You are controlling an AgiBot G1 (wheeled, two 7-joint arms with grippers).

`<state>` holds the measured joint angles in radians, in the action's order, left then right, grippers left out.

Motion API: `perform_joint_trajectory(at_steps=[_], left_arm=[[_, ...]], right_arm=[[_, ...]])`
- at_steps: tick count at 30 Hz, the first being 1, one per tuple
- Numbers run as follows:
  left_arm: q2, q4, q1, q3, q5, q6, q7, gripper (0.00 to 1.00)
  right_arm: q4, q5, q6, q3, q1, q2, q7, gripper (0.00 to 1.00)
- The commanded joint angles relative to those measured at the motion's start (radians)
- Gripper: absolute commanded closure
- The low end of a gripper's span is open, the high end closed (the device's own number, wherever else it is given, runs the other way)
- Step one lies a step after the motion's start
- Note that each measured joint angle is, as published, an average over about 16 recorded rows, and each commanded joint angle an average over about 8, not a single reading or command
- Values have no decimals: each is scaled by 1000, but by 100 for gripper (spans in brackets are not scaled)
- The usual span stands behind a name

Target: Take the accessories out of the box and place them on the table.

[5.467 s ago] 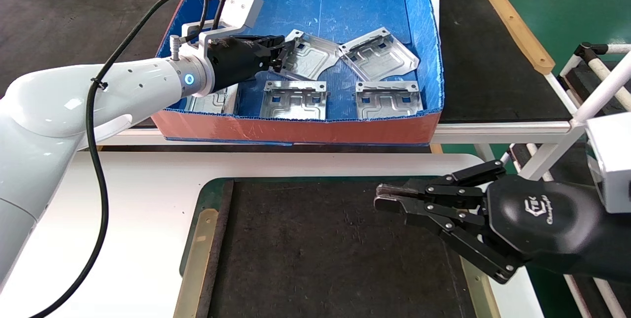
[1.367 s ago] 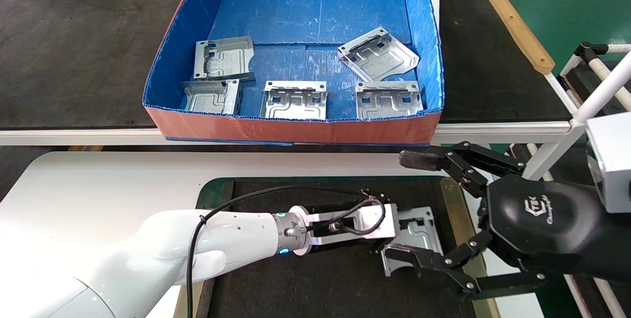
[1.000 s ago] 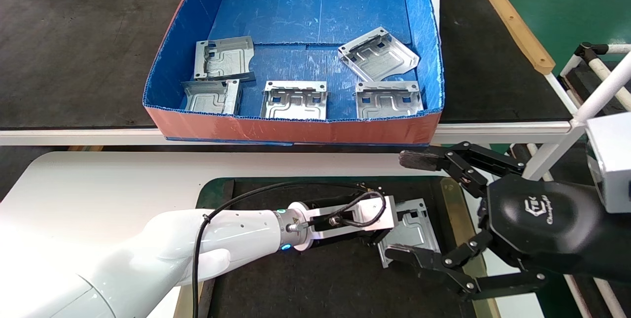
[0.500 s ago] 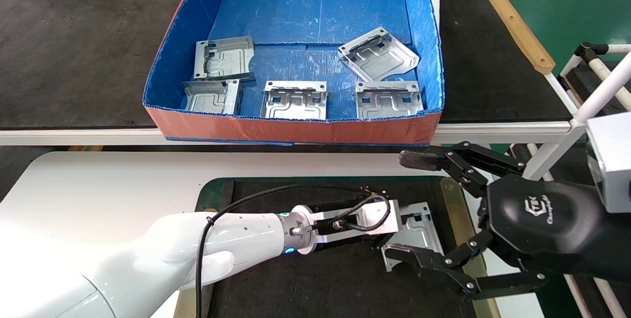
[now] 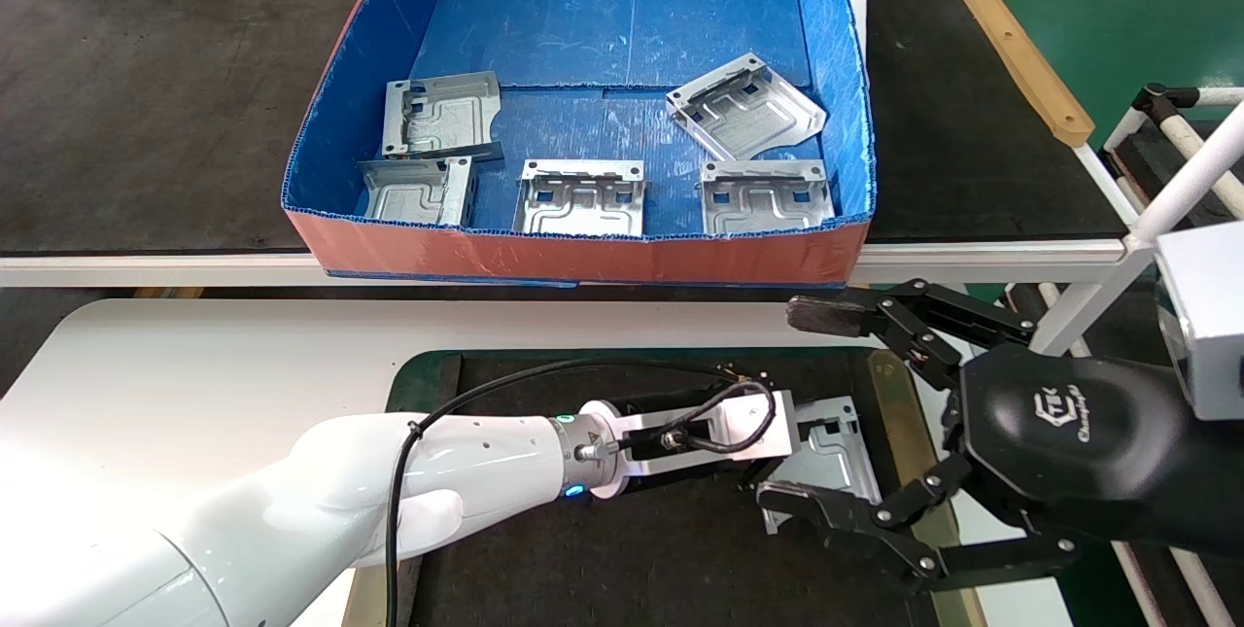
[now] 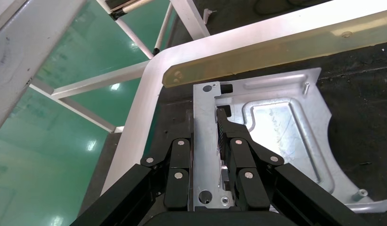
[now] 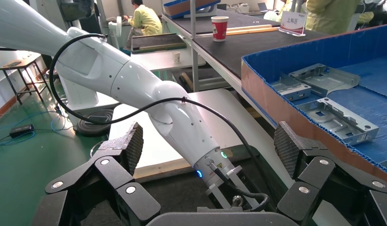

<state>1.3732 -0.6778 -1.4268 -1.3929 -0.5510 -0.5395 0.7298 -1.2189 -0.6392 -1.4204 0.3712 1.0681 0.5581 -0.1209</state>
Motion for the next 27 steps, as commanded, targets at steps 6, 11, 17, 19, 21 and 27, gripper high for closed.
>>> perform_joint_trajectory(at_steps=[6, 11, 17, 19, 21, 27], left_arm=[[0, 0, 0, 2, -1, -1, 0, 0], [0, 1, 0, 4, -4, -1, 0, 0], [-8, -5, 4, 18, -8, -12, -10, 0], [-21, -15, 10, 36, -11, -27, -25, 0], [-40, -30, 18, 63, -15, -50, -47, 0], [-114, -89, 53, 171, -32, -144, -136, 0]], right_arm=[[0, 0, 0, 0, 0, 0, 0, 0], [0, 0, 0, 0, 0, 0, 0, 0], [0, 0, 0, 0, 0, 0, 0, 0], [0, 0, 0, 0, 0, 0, 0, 0], [0, 0, 0, 0, 0, 0, 0, 0], [0, 0, 0, 0, 0, 0, 0, 0]])
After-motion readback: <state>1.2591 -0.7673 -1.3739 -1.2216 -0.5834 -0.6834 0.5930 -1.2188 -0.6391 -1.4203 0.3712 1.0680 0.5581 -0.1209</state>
